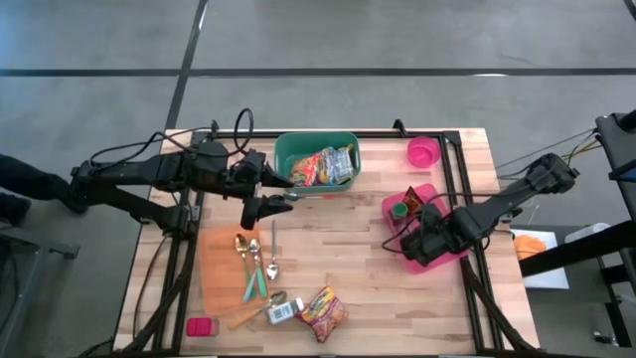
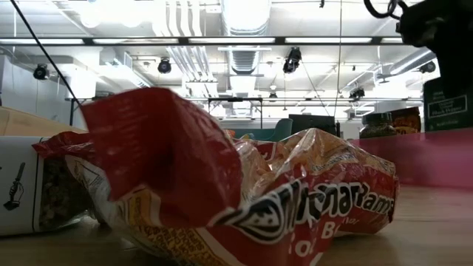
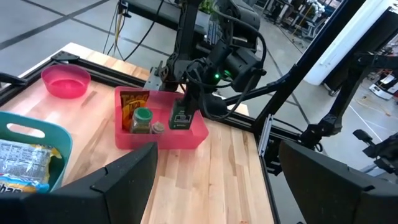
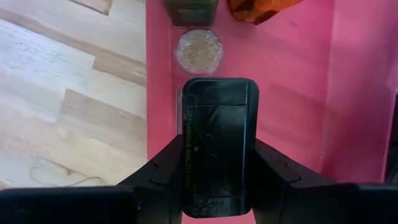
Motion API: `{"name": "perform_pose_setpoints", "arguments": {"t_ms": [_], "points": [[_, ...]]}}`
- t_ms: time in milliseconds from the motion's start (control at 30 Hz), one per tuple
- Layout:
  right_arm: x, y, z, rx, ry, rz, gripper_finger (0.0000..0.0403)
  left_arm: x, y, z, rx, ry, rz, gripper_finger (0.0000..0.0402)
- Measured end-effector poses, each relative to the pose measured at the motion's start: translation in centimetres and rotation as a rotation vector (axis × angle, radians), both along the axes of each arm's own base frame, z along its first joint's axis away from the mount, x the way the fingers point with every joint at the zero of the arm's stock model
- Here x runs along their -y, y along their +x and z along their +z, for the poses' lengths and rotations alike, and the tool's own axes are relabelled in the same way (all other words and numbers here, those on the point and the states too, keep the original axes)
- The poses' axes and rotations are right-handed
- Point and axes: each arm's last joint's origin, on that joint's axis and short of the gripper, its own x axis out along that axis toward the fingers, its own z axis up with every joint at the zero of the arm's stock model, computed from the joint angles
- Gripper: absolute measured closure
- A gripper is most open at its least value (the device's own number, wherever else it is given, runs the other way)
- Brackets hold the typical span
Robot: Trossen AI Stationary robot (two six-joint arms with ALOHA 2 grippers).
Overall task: Pick & Place Food Item
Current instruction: Put the green spice can into the pink bin
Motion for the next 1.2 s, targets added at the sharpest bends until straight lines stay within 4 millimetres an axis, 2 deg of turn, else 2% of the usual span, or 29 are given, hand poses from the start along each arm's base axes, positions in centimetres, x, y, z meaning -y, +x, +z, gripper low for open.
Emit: {"name": "perform_pose_setpoints", "arguments": {"t_ms": [300,833,1000,1200], "points": [[-0.1,0.1,-1.5,-0.009,-0.014,0.001,0.0284,-0.1,0.0,0.0,0.000,0.006,0.025,0.0063],[-1.4,2.6,-4.5,-0.127,-0.096,0.009,0.0284,-0.1,0.0,0.0,-0.001,0.008,0.026,0.0063],[-1.6,2.8,-4.9,-0.136,-0.103,-0.011,0.0257,-0.1,0.0,0.0,-0.001,0.008,0.025,0.0063],[-1.7,3.1,-5.2,-0.128,-0.101,-0.002,0.0251,-0.1,0.0,-0.1,-0.008,0.008,0.026,0.0063]]}}
